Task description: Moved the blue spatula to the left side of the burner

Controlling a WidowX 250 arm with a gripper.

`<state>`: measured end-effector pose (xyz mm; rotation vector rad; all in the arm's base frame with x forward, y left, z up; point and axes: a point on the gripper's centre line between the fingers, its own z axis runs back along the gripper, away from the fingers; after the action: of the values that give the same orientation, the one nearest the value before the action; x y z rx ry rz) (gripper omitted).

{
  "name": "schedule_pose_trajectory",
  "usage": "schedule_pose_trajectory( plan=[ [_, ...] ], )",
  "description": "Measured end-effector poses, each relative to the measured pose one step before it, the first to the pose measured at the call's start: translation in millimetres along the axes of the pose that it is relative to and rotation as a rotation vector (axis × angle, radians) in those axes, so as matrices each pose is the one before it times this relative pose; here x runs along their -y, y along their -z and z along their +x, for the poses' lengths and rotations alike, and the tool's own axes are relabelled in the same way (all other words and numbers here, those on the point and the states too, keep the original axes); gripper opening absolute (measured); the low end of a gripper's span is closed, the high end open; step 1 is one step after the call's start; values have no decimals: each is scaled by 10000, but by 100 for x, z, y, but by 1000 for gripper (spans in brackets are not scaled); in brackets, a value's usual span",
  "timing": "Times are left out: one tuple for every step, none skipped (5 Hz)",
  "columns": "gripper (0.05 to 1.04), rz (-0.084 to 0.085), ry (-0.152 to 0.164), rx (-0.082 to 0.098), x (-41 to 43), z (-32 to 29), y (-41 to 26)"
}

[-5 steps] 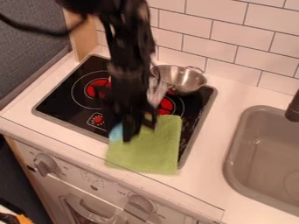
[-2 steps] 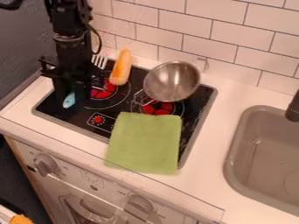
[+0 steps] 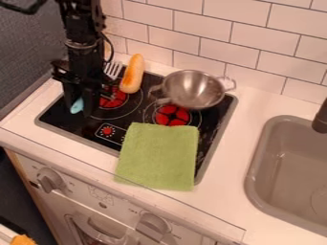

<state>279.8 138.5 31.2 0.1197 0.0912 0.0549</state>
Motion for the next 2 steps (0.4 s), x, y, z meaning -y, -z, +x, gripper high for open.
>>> schedule_pose_trajectory(
  plan=[
    [367,-181,185,122,-1337,-251,17],
    [445,-323,169,370,-96,124,329]
  ],
)
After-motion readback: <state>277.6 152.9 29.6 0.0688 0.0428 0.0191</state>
